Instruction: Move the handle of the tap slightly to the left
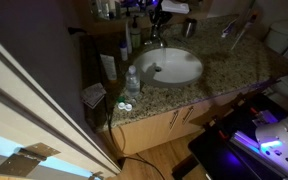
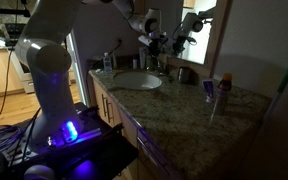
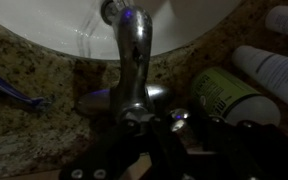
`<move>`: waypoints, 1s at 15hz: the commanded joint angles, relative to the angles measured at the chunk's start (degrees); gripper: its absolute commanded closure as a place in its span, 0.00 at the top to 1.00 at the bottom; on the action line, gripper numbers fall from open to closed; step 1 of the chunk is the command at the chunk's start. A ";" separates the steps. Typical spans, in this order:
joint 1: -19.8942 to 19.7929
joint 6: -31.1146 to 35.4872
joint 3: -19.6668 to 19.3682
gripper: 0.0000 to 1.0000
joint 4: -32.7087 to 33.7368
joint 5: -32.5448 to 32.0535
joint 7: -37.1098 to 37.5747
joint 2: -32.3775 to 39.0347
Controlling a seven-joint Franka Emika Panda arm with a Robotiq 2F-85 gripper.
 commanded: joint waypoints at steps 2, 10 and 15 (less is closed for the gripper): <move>-0.12 4.76 3.35 0.07 -0.38 5.03 -2.32 0.05; -2.03 5.41 4.64 0.56 -2.86 9.30 -6.86 -2.15; -0.06 -2.41 2.46 0.89 -5.89 2.59 -8.04 -7.23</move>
